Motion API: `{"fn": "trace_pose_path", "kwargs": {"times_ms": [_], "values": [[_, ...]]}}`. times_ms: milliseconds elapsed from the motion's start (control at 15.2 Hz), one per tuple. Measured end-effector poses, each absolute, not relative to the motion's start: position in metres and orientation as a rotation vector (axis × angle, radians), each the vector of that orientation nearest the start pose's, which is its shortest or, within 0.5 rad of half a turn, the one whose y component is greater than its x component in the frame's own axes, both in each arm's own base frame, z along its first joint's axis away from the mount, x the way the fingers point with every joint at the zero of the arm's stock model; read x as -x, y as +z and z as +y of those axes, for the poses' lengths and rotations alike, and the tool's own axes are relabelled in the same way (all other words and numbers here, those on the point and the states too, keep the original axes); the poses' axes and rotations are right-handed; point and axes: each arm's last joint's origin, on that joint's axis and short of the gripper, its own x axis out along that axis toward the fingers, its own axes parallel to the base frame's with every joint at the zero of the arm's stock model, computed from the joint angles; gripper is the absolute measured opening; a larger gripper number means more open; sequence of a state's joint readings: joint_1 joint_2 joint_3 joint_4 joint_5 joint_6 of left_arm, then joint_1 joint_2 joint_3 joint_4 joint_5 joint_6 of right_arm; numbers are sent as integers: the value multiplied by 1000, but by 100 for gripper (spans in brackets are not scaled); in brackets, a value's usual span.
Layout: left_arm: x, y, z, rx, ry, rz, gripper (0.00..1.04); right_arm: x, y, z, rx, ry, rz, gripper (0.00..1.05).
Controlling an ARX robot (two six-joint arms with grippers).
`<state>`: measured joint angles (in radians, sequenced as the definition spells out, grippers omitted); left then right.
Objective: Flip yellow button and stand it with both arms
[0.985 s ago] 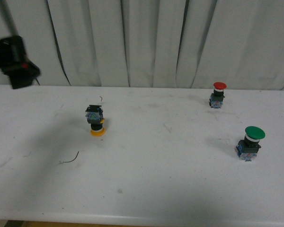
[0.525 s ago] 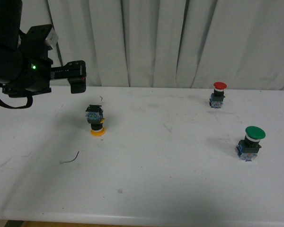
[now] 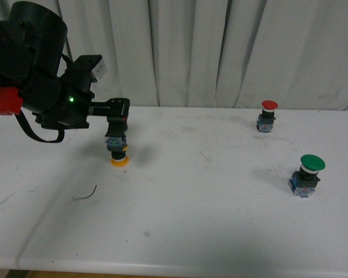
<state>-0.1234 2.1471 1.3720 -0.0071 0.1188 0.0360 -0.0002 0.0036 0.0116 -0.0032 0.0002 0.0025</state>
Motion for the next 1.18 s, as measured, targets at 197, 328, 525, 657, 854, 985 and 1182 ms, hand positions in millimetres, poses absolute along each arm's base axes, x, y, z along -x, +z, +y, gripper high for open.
{"fn": "trace_pose_path", "kwargs": {"times_ms": [197, 328, 525, 657, 854, 985, 1182], "values": [[-455, 115, -59, -92, -236, 805, 98, -97, 167, 0, -2, 0, -5, 98], [-461, 115, -61, -93, -236, 798, 98, -97, 167, 0, -2, 0, -5, 98], [-468, 112, -67, -96, -234, 801, 98, -97, 167, 0, -2, 0, -5, 98], [-471, 103, -72, -100, -238, 825, 98, -97, 167, 0, -2, 0, -5, 98], [-469, 96, -77, -95, -240, 856, 91, -97, 167, 0, -2, 0, -5, 98], [-470, 98, -79, -95, -243, 848, 69, -97, 167, 0, -2, 0, -5, 98], [-470, 97, -80, -97, -242, 859, 38, -97, 167, 0, -2, 0, -5, 98]]}}
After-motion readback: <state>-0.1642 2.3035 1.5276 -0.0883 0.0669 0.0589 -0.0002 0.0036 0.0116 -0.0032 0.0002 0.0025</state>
